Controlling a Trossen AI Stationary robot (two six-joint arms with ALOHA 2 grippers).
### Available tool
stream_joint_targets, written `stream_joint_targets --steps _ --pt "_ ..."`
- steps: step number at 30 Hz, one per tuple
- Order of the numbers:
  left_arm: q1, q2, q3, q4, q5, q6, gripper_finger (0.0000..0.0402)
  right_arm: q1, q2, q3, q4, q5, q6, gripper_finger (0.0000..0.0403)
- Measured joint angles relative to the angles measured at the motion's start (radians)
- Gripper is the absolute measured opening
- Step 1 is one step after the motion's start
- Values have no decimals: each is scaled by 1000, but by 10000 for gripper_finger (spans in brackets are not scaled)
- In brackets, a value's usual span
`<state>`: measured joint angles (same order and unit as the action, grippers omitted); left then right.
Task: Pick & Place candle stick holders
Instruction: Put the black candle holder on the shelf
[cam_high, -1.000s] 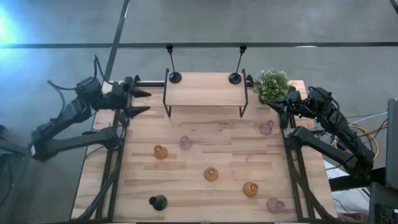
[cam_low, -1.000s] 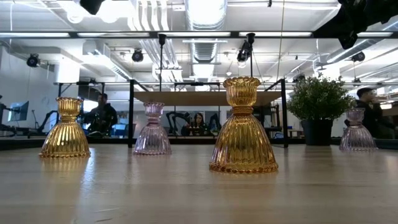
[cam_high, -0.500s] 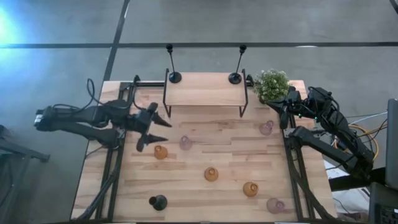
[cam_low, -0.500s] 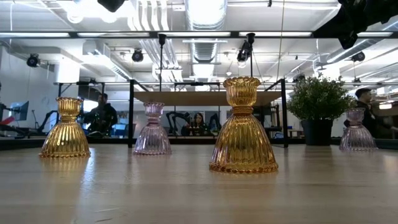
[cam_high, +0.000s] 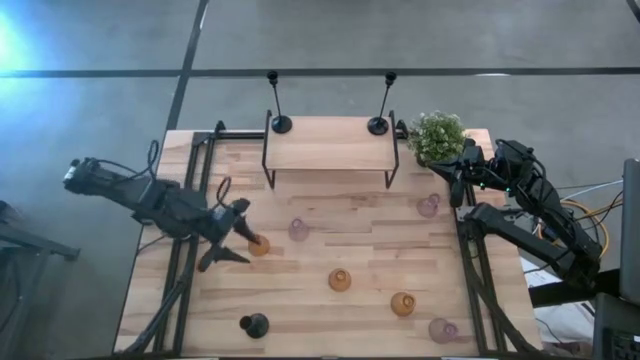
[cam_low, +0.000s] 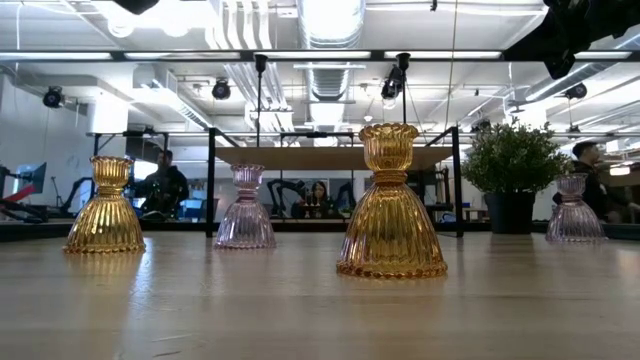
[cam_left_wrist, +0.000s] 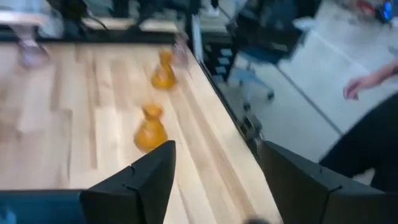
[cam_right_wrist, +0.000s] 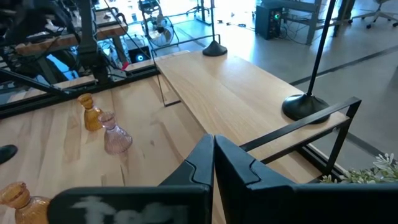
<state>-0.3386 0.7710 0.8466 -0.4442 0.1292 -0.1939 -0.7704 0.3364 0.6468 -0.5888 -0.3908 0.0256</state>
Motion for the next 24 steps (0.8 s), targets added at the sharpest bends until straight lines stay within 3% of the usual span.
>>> stream_joint_targets --steps 7,10,19,24 --pt "-92 -66 -3 -321 93 40 218 0 0 0 0 0 0 8" --pt "-110 -118 -43 -364 129 66 218 0 0 0 0 0 0 8" --pt "-115 -294 -334 -213 279 59 218 0 0 0 0 0 0 8" --pt "-120 -316 -498 90 368 24 218 0 0 0 0 0 0 8"
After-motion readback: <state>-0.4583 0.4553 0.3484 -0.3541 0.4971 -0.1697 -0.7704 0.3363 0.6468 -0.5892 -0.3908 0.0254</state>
